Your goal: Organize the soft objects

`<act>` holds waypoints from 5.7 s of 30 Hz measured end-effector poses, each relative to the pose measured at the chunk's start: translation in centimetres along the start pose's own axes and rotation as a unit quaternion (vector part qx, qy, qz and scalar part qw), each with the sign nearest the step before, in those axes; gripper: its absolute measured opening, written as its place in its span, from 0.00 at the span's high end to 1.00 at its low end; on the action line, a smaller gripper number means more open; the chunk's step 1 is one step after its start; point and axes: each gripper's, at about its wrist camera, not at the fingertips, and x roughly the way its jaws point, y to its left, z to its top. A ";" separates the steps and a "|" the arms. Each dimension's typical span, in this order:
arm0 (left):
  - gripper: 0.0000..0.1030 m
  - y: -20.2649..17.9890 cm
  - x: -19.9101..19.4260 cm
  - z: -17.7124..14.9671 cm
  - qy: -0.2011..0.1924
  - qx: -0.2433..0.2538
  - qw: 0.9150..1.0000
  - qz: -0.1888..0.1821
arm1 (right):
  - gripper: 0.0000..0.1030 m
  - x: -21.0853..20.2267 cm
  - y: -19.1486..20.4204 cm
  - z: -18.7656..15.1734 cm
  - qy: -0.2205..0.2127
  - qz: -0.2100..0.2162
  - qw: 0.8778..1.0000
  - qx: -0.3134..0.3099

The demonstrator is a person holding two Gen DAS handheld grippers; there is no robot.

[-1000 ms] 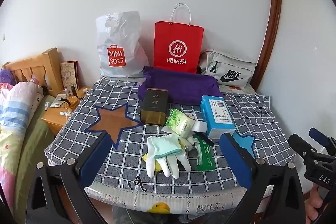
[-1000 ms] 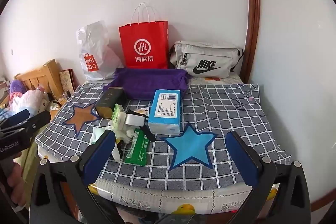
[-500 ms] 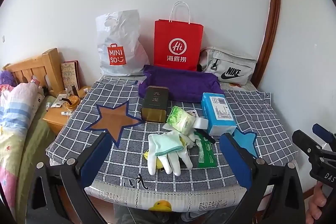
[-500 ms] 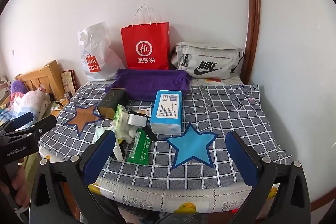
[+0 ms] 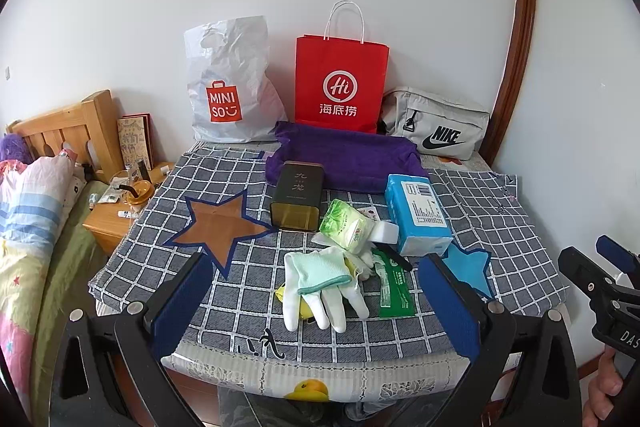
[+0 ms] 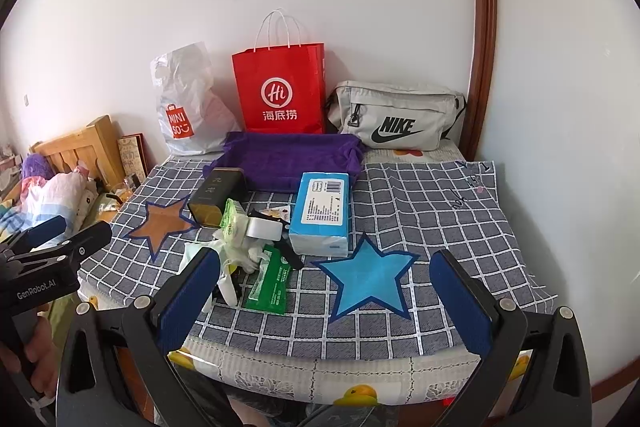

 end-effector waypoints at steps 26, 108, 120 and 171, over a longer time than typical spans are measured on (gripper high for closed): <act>0.00 -0.1 0.0 -0.1 0.000 0.002 1.000 0.003 | 0.00 -0.1 0.0 0.0 -0.002 0.001 1.000 0.001; 0.04 1.5 17.5 -4.2 0.147 -0.016 0.988 -0.049 | 0.00 13.7 -1.3 -5.6 0.128 0.010 0.992 0.013; 0.15 0.7 21.6 -3.7 0.156 -0.006 0.986 -0.057 | 0.00 16.7 -2.4 -6.7 0.162 0.017 0.986 0.034; 0.78 12.1 19.8 -5.3 0.125 -0.120 0.985 -0.020 | 0.68 21.4 5.1 -9.1 0.178 0.103 0.978 -0.046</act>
